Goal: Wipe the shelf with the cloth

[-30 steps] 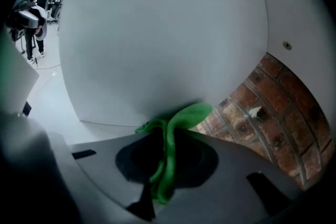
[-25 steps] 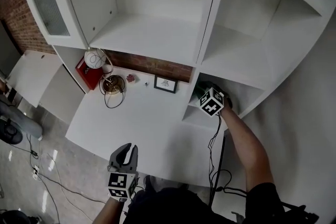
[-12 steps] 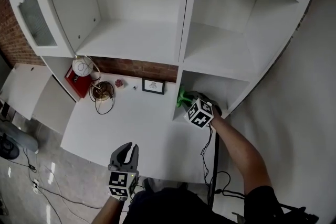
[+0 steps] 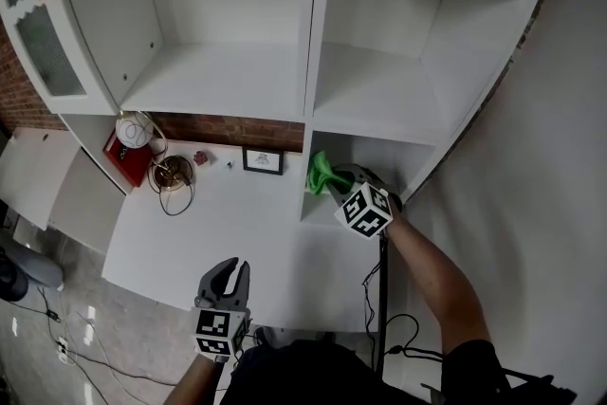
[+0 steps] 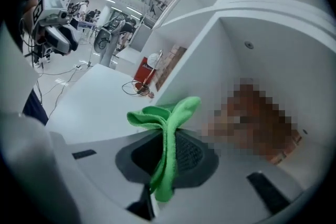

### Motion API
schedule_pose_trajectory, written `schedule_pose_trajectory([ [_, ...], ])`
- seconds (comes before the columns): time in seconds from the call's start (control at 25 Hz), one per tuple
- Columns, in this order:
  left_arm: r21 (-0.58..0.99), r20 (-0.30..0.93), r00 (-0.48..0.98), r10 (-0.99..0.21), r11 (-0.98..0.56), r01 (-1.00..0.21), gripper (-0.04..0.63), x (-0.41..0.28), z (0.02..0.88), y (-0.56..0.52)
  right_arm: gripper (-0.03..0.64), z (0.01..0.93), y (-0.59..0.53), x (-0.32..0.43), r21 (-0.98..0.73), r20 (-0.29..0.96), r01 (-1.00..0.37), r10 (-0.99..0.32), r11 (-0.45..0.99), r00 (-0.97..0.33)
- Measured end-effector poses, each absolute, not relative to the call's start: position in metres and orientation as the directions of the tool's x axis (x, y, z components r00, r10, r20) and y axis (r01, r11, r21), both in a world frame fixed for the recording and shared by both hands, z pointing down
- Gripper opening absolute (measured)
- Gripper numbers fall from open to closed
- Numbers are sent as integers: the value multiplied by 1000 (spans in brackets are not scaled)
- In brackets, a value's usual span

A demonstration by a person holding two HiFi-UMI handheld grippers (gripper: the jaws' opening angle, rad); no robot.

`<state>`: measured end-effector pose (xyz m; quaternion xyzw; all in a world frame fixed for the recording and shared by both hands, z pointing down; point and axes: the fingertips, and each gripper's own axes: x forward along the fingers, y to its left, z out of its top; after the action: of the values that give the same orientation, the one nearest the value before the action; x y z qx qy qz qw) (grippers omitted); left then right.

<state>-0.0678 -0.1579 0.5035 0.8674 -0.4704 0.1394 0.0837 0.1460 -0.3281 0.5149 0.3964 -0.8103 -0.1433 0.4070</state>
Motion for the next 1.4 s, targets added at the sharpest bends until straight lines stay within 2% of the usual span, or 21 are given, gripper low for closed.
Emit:
schedule_pose_trajectory([
  [0.24,8,320,464,-826,-487,-873,64,-87,501,-162,44,512,-378,178,584,541,-566,-799,582,-264],
  [0.76,-4,349,308,-885,-330,-944,64,-138,508,-150,44,553,-456,191,591,625,-528,-760,610,-179],
  [1.0,12,365,328,-872,-347,-938,64,-133,517,-146,44,561,-436,180,533,666,-532,-714,658,-216],
  [1.4,37,365,452,-814,-472,-881,64,-89,521,-155,44,568,-363,170,389,756,-503,-580,771,-304],
])
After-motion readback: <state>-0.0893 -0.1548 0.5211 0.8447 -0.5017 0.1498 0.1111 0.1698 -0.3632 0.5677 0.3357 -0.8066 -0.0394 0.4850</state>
